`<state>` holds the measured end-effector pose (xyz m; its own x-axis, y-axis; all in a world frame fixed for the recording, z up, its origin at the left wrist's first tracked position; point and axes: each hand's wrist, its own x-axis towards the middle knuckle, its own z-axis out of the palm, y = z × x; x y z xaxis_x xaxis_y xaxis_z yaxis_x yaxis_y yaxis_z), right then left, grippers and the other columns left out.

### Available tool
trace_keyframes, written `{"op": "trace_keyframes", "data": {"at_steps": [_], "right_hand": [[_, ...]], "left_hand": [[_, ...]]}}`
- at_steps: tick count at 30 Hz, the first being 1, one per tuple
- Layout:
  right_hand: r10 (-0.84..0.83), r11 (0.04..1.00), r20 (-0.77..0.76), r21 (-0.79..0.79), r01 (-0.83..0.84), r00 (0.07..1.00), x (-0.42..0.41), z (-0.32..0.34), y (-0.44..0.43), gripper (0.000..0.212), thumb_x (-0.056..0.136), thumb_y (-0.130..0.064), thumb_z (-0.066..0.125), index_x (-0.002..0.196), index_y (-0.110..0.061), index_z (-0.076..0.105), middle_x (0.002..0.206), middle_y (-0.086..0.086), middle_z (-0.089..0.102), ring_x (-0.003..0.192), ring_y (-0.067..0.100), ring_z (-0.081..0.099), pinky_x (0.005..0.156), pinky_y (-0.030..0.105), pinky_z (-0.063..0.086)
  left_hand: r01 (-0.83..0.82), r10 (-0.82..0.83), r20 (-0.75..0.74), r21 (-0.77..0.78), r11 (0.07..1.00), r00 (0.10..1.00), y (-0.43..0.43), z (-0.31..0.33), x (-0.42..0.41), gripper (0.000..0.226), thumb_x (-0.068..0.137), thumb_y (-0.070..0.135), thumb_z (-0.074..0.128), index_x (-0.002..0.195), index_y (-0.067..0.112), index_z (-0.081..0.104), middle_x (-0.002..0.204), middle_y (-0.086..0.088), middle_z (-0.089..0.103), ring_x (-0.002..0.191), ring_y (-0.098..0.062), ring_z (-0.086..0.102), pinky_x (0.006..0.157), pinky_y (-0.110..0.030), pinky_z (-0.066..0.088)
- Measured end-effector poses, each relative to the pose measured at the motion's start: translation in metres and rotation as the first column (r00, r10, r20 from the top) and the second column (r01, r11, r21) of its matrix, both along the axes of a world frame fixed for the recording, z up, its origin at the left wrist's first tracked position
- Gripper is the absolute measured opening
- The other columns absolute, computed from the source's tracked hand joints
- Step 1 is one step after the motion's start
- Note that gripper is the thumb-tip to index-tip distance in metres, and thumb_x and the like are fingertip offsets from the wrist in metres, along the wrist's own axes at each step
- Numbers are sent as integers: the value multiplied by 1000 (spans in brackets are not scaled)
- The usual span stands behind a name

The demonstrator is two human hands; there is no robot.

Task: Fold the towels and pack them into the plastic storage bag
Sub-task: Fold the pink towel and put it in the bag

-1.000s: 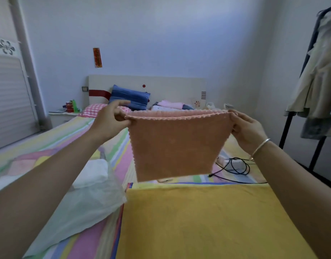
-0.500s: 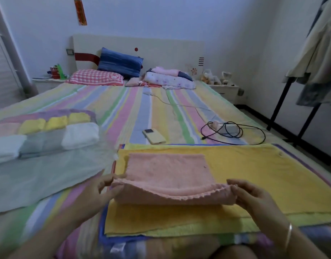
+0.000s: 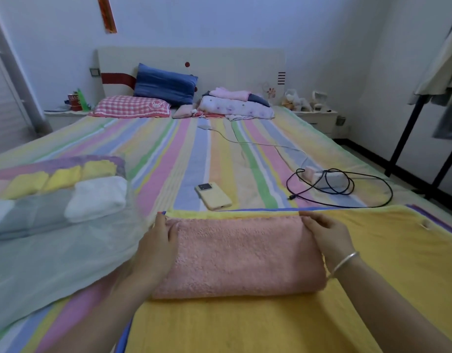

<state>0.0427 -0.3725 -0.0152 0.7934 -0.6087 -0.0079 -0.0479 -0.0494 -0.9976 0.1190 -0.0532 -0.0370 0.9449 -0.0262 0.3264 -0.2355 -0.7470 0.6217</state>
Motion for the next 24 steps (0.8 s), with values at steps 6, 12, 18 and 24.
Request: {"op": "trace_keyframes", "data": {"at_steps": [6,12,18,24], "right_hand": [[15,986,-104,-162,-32,994,27,-44,-5,15,89,-9,63,88,-21,72,94,0,70,86,6,61,66,13,42],[-48,951,-203,-308,-17,978,12,-40,-8,20,91,-26,61,110,-20,64,106,1,66,92,15,60,74,26,47],[-35,856,-669,-403,-324,742,-21,-11,2,55,86,-64,49,99,-11,59,84,2,59,77,20,57,64,30,43],[220,926,-693,-72,-371,686,-29,10,11,48,79,-45,69,111,-11,57,107,5,60,93,22,59,79,35,52]], "left_hand": [[-71,79,-27,222,972,996,-12,-20,14,30,102,28,40,125,9,41,102,-13,69,92,-36,64,66,-36,43],[-73,86,-28,318,945,996,-19,-10,6,32,100,25,43,126,6,40,105,-16,65,92,-38,63,66,-40,44],[52,-157,141,562,826,978,-50,11,-25,56,94,33,47,146,16,36,158,-10,25,137,-31,37,107,-49,33],[424,-424,-176,669,610,888,-98,-19,-40,85,78,52,-14,155,20,-2,163,1,-10,148,-14,-16,120,-46,-9]]}}
